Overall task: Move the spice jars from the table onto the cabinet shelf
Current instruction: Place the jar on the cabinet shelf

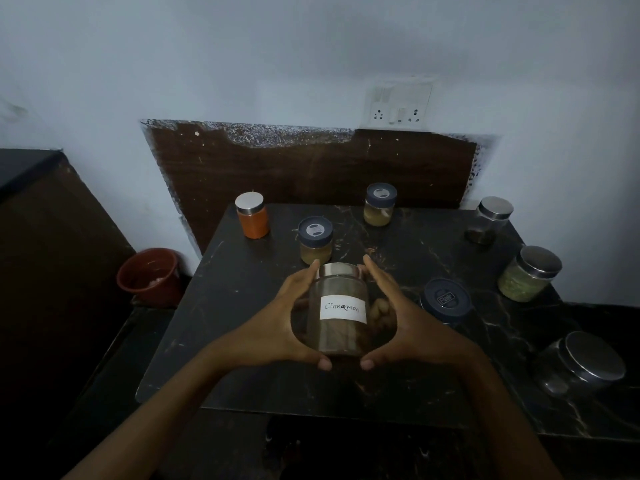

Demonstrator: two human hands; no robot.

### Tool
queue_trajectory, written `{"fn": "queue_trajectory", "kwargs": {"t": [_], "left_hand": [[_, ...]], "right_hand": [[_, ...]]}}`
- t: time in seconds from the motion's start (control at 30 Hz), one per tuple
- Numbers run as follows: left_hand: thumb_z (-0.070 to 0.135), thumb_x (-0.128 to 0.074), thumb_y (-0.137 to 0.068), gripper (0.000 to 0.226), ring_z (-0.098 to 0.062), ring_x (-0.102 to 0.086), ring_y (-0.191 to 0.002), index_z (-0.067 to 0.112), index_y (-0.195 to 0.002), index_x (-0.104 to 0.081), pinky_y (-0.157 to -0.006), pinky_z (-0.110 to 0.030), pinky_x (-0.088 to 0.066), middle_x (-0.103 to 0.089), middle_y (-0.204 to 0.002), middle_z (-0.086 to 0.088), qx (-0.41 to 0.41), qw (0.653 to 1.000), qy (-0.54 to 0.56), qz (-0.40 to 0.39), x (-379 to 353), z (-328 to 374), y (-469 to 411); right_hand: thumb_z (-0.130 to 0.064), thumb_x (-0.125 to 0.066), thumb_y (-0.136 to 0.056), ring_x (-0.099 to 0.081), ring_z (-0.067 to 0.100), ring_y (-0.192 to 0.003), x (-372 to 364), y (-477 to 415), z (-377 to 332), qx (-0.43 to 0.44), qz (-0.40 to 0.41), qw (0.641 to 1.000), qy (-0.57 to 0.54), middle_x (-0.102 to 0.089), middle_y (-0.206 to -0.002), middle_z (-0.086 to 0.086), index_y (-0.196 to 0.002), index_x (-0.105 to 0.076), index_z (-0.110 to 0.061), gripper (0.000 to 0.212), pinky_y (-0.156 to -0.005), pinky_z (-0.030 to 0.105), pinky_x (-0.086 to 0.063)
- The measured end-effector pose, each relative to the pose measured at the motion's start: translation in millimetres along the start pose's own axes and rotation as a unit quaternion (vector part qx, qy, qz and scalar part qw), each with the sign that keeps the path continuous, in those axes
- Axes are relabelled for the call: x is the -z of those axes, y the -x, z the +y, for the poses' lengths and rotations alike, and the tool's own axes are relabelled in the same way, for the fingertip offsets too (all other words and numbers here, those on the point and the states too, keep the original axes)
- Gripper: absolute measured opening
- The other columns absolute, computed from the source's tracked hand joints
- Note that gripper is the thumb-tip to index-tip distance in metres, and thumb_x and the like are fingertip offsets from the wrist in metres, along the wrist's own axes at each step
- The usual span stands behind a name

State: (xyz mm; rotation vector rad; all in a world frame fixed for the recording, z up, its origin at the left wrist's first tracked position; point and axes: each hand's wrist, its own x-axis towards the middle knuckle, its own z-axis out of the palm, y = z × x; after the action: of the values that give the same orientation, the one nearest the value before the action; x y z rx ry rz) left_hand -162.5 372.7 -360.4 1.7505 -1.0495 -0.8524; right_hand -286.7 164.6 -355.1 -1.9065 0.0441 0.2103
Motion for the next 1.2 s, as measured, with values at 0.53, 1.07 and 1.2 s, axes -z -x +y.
{"fn": "queue_trajectory", "kwargs": {"t": [0.53, 1.07, 1.2], "left_hand": [[0.041, -0.089, -0.049, 0.135, 0.025, -0.012, -0.126, 0.042, -0.145, 0.006, -0.095, 0.005, -0.021, -0.004, -0.142, 0.035, -0.183, 0.94, -0.248, 0.148, 155, 117, -76], [0.012, -0.08, -0.07, 0.088, 0.001, -0.047, -0.12, 0.031, -0.142, -0.033, -0.09, -0.006, -0.041, -0.04, -0.139, 0.014, -0.428, 0.768, -0.277, 0.388, 321, 284, -126], [0.005, -0.076, -0.074, 0.081, -0.005, -0.053, -0.114, 0.027, -0.142, -0.036, -0.093, -0.02, -0.048, -0.045, -0.137, 0.01, -0.441, 0.759, -0.244, 0.412, 347, 302, -156]], "right_hand": [[-0.035, -0.089, -0.052, -0.022, -0.013, -0.127, 101, -94, -158, 0.162, 0.15, 0.94, 0.259, -0.006, -0.141, -0.038, -0.141, 0.002, -0.049, 0.129, -0.101, 0.009, -0.029], [-0.029, -0.089, -0.052, -0.054, 0.007, -0.089, 207, -176, -394, 0.387, 0.324, 0.756, 0.417, -0.013, -0.135, -0.022, -0.146, 0.004, -0.035, 0.133, -0.081, 0.01, -0.047], [-0.026, -0.09, -0.052, -0.054, 0.011, -0.082, 226, -200, -423, 0.388, 0.349, 0.726, 0.447, -0.011, -0.142, -0.018, -0.147, 0.002, -0.032, 0.132, -0.083, 0.031, -0.053]]}}
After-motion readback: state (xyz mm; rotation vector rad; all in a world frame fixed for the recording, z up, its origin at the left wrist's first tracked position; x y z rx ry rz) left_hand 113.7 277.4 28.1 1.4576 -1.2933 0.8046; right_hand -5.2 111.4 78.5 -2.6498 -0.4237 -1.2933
